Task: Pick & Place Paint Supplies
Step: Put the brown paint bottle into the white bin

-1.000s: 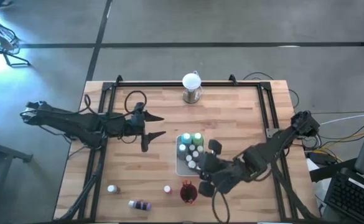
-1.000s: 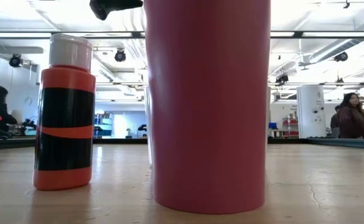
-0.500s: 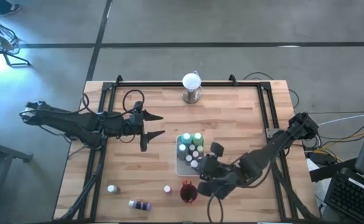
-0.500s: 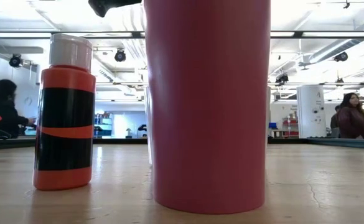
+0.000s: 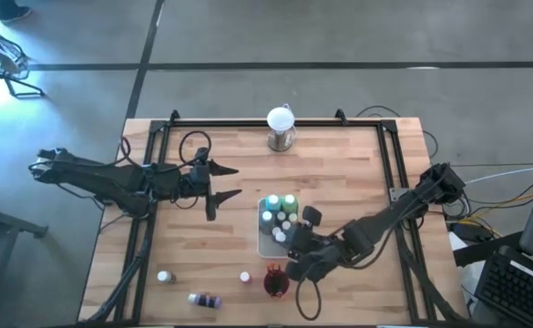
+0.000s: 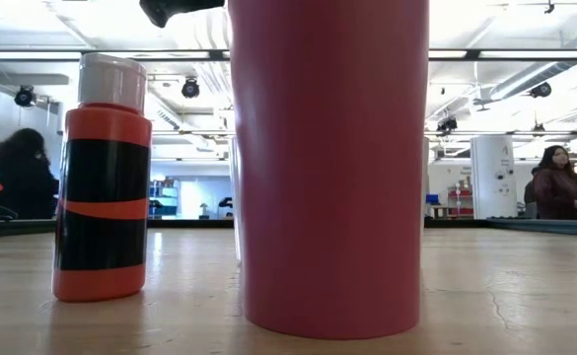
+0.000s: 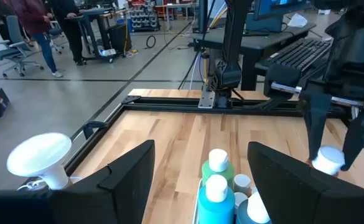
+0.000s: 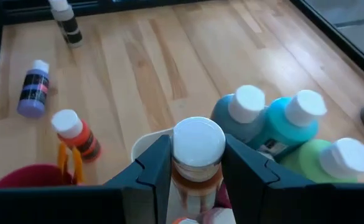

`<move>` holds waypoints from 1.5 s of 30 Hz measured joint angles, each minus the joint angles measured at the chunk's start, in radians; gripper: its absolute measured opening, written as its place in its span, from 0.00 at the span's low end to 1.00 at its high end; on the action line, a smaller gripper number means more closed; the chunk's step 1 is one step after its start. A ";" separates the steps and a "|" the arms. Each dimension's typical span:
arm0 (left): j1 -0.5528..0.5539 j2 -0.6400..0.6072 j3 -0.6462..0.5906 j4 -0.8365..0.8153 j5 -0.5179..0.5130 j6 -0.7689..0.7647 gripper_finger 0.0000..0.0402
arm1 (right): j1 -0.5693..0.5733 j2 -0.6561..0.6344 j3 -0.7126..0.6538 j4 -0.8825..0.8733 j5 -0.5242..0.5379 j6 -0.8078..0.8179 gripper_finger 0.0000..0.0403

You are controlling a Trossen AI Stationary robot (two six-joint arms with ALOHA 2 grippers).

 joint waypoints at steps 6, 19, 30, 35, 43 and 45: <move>0.002 0.000 -0.001 0.000 0.000 0.012 0.65 | 0.001 -0.001 -0.064 0.064 -0.003 0.009 0.27; 0.002 0.000 -0.001 0.004 -0.003 0.013 0.65 | 0.001 -0.030 -0.214 0.252 -0.024 -0.002 0.27; 0.002 0.000 -0.001 0.016 -0.018 0.012 0.65 | 0.001 -0.034 -0.311 0.363 -0.029 0.001 0.27; 0.002 0.000 -0.001 0.016 -0.019 0.012 0.65 | 0.001 -0.034 -0.362 0.437 -0.029 0.001 0.27; 0.002 0.000 -0.001 0.016 -0.022 0.012 0.65 | 0.001 -0.034 -0.417 0.495 -0.029 0.003 0.27; 0.002 0.000 -0.001 0.016 -0.022 0.012 0.65 | 0.001 -0.034 -0.430 0.517 -0.029 0.002 0.27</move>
